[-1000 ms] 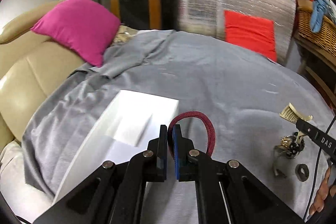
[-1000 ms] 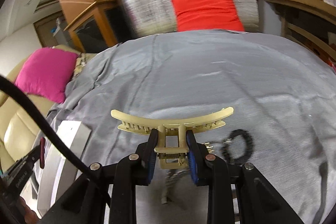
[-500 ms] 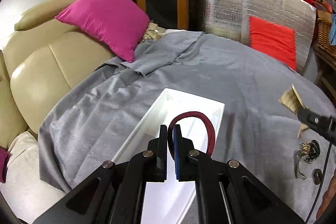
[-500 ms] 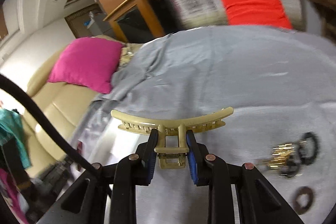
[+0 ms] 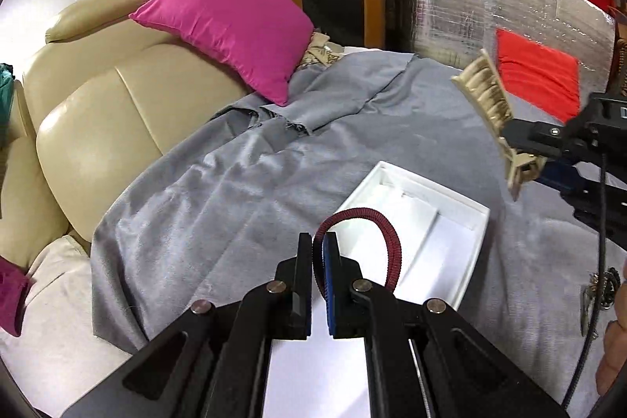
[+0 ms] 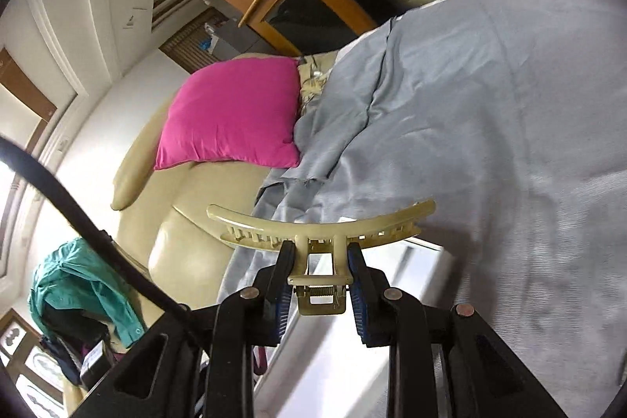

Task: Organize jewelry
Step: 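Carry the claw clip with the right gripper into the white box tray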

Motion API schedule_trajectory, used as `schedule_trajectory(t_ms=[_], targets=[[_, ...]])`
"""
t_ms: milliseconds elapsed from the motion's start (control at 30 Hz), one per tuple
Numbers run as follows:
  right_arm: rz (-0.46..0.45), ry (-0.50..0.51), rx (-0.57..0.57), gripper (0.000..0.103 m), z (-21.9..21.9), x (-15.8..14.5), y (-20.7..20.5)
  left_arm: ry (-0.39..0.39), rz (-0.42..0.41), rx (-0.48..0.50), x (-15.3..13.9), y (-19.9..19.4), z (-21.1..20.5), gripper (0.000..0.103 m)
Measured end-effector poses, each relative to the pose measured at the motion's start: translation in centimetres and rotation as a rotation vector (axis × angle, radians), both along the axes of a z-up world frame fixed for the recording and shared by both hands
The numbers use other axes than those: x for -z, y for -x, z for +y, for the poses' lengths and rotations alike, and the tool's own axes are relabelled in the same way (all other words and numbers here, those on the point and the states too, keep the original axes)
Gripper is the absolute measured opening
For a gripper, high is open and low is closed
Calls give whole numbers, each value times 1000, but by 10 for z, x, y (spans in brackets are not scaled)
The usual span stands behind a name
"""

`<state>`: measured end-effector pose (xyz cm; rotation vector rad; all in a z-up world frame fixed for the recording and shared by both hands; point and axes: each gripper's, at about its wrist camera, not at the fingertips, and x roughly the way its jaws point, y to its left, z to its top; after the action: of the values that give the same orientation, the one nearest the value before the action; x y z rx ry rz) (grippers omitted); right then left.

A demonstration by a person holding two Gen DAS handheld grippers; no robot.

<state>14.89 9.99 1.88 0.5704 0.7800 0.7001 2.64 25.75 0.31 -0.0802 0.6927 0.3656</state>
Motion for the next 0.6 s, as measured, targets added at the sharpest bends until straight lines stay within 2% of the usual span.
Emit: schedule_trajectory(t_ms=[300,467,600], targets=[[80,29,-14,28,15,31,-23,-18,44,-36,10,-7,8,5],[92,56,6,28,17,42,-34,-15,78,-56,20,-14,13,5],[89,128,24,28,21,46,-41,-22,89,-61,23,-17,15,5]])
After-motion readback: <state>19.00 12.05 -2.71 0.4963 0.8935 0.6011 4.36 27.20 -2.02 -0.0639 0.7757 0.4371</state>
